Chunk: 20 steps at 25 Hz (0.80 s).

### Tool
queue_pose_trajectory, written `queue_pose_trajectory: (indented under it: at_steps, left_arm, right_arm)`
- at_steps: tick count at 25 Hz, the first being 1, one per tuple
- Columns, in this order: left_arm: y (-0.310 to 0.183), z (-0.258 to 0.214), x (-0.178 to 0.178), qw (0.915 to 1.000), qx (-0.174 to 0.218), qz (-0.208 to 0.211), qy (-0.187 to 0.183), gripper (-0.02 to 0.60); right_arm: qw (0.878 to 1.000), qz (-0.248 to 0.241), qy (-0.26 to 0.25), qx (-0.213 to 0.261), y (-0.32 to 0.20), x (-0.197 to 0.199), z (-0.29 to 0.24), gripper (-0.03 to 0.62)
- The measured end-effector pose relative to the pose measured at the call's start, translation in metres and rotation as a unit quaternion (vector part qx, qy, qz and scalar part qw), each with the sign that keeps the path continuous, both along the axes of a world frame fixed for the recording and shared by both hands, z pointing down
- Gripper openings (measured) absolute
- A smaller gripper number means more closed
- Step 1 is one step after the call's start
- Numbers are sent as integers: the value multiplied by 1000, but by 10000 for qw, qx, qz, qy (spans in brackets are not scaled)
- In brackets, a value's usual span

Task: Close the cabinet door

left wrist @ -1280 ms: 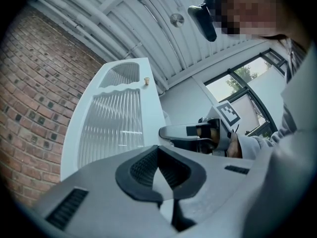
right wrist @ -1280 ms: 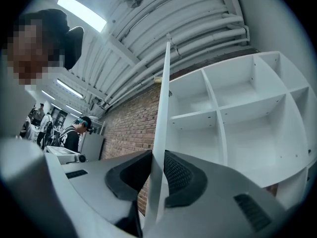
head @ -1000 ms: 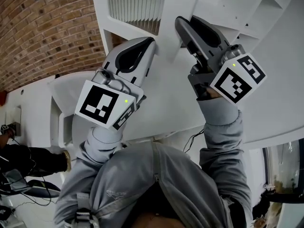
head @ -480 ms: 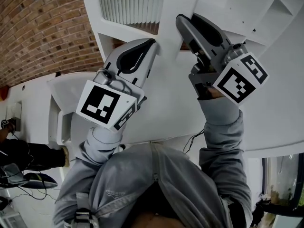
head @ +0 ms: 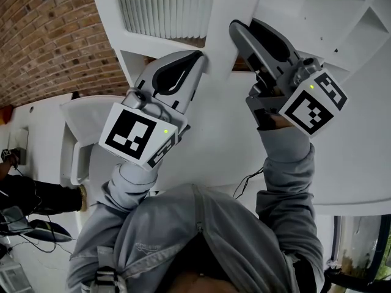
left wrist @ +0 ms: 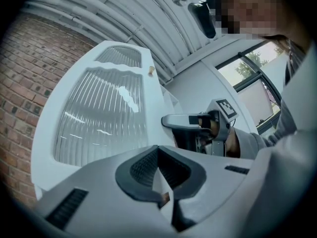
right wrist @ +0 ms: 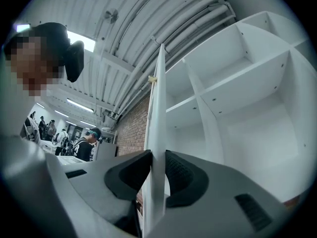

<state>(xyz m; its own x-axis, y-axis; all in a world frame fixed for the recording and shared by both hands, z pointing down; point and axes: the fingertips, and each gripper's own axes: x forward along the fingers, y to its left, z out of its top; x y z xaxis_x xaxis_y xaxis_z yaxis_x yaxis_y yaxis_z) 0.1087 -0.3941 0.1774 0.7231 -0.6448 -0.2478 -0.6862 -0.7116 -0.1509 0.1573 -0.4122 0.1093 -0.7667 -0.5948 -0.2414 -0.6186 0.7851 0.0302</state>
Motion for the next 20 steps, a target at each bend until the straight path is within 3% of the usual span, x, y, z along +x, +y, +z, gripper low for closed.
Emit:
queue_pose_trajectory:
  at_steps: [20]
  left_arm:
    - [-31,5,19,9997,-22,-217,-67,3]
  right_arm:
    - [9990,-447,-42,-5,-31,13,5,104]
